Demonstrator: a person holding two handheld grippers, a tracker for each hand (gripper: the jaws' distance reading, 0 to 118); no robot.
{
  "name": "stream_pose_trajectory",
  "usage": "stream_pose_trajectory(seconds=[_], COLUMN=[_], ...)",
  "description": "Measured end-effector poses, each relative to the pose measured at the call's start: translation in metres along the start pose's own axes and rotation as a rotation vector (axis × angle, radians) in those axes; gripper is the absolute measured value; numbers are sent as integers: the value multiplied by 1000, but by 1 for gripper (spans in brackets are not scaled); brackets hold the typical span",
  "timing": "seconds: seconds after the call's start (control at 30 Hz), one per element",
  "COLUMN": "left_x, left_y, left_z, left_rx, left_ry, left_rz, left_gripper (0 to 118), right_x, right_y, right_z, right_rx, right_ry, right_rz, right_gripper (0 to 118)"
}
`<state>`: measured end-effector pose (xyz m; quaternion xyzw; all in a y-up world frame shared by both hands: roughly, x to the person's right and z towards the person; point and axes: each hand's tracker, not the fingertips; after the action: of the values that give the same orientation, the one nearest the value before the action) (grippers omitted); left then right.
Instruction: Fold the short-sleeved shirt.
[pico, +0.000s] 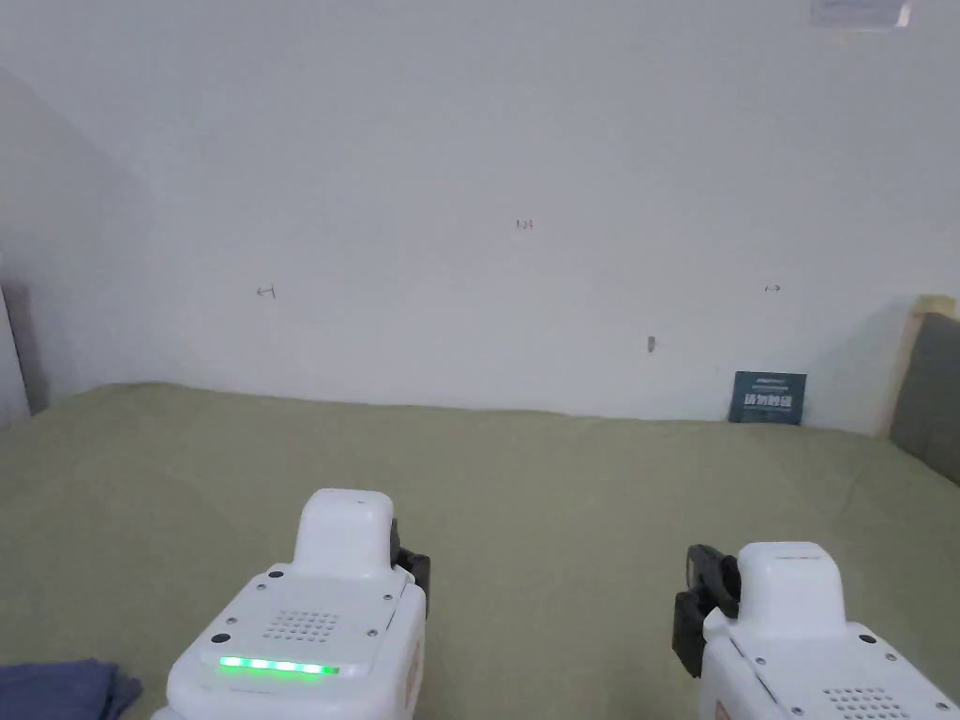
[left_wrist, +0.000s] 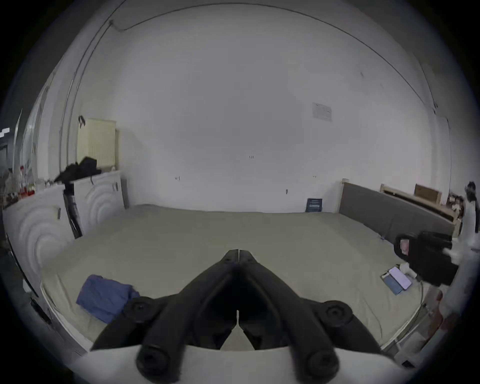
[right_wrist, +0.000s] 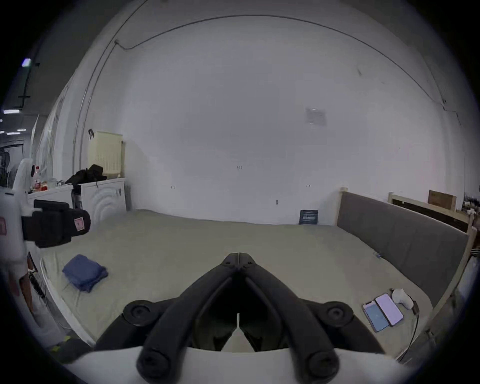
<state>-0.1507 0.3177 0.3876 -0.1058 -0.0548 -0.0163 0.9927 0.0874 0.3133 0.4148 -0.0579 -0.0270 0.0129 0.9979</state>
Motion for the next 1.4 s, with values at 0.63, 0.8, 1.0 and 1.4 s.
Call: stream_pose_trajectory(seconds=[0.63, 0.8, 1.0, 1.4], left_x=[8, 7, 3, 0], left_y=[15, 15, 12, 15], left_z=[-7, -12, -8, 4], left_rx=[6, -23, -24, 10], left_ry=[4, 34, 37, 41], left_rz=[14, -6, 5, 11], left_gripper=[18, 118, 118, 118], right_x=[12, 21, 17, 12], right_y=[12, 19, 17, 21], right_z=[3, -1, -3, -4], right_rx=[33, 67, 31, 37], right_ry=[-66, -135, -110, -79], right_rz=[-17, -22, -5, 18], right_gripper=[8, 116, 118, 118])
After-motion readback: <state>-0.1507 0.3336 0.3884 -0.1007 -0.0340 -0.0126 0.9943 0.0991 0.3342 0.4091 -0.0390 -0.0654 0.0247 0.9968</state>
